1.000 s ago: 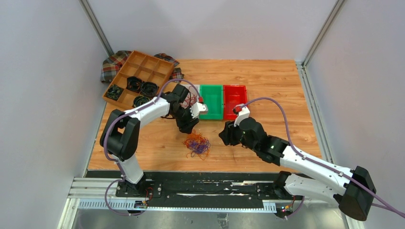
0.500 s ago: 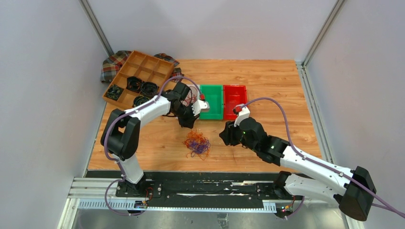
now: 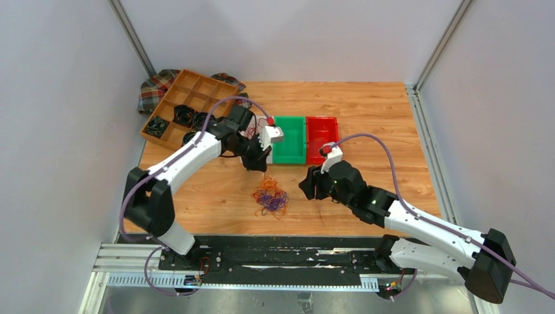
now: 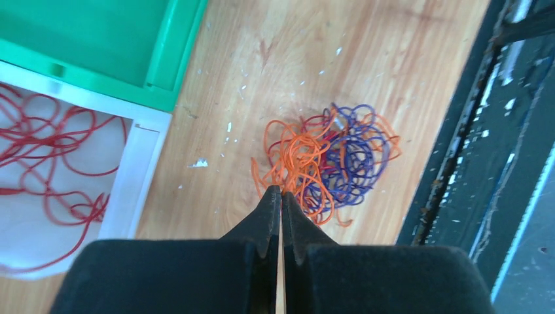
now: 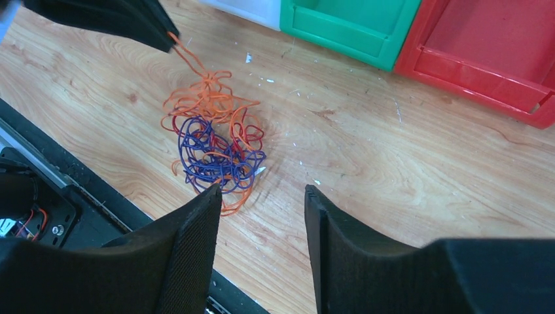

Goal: Untangle the cables
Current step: Untie the cable.

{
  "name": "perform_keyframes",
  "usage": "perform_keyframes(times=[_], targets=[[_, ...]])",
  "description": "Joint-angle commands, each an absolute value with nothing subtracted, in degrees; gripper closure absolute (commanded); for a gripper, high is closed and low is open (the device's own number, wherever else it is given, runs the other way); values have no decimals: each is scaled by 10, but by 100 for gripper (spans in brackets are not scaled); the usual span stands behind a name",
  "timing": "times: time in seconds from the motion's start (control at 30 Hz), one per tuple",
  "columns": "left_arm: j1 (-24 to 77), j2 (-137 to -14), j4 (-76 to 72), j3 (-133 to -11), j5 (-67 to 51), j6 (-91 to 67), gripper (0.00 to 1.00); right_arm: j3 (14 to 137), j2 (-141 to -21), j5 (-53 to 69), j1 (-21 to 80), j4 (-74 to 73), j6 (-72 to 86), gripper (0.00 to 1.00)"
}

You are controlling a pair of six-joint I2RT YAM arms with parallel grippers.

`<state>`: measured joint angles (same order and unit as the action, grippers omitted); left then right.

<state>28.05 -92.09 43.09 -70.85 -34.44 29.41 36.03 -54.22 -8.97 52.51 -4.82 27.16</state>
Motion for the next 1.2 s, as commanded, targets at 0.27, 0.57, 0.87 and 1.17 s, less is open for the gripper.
perform_keyframes(times=[0.27, 0.57, 0.87, 1.17], targets=[[290, -772, 489, -767, -366, 176, 99, 423, -601, -93, 590, 53, 204, 37], [297, -735, 519, -785, -389, 155, 99, 494, -684, -147, 604, 76, 179, 37], [298, -735, 564, -838, -407, 170, 99, 511, -754, -166, 604, 93, 189, 39], [298, -739, 587, -902, -410, 187, 99, 485, -752, -174, 604, 107, 197, 40]])
